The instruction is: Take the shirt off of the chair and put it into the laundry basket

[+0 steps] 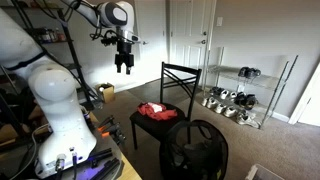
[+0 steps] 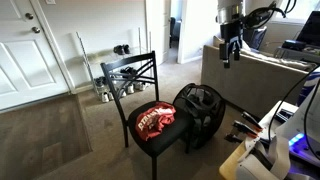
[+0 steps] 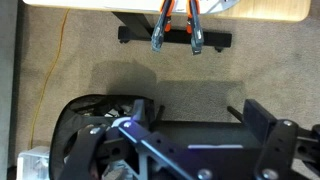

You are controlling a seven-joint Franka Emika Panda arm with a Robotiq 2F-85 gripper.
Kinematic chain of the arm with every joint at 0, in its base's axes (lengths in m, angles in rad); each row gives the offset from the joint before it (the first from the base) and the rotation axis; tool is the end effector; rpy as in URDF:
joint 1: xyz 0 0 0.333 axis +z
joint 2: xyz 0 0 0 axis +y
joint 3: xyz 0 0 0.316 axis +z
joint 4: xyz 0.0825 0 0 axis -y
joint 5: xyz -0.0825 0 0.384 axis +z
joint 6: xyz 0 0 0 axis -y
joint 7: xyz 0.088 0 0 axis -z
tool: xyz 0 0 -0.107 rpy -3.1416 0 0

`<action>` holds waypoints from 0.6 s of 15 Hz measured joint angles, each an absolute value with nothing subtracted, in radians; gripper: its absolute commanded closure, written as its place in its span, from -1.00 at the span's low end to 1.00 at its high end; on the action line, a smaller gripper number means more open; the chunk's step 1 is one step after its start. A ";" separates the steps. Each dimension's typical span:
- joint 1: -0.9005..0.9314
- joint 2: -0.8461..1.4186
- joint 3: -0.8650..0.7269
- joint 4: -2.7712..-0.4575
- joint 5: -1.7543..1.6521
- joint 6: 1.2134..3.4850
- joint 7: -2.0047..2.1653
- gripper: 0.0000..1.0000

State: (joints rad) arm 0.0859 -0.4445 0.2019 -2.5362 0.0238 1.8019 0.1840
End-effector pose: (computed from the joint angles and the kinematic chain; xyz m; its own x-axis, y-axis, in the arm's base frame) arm 0.3518 0.1052 0.4032 0.9605 0.0437 -0.2749 0.0788 -0.9899 0.1180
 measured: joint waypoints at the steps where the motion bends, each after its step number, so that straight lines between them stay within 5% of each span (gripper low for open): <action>1: 0.086 -0.444 0.202 -2.536 0.024 1.802 0.184 -1.00; 9: 0.086 -0.441 0.200 -2.536 0.026 1.809 0.187 -1.00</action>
State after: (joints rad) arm 0.0859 -0.4411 0.2003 -2.5358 0.0256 1.8090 0.1873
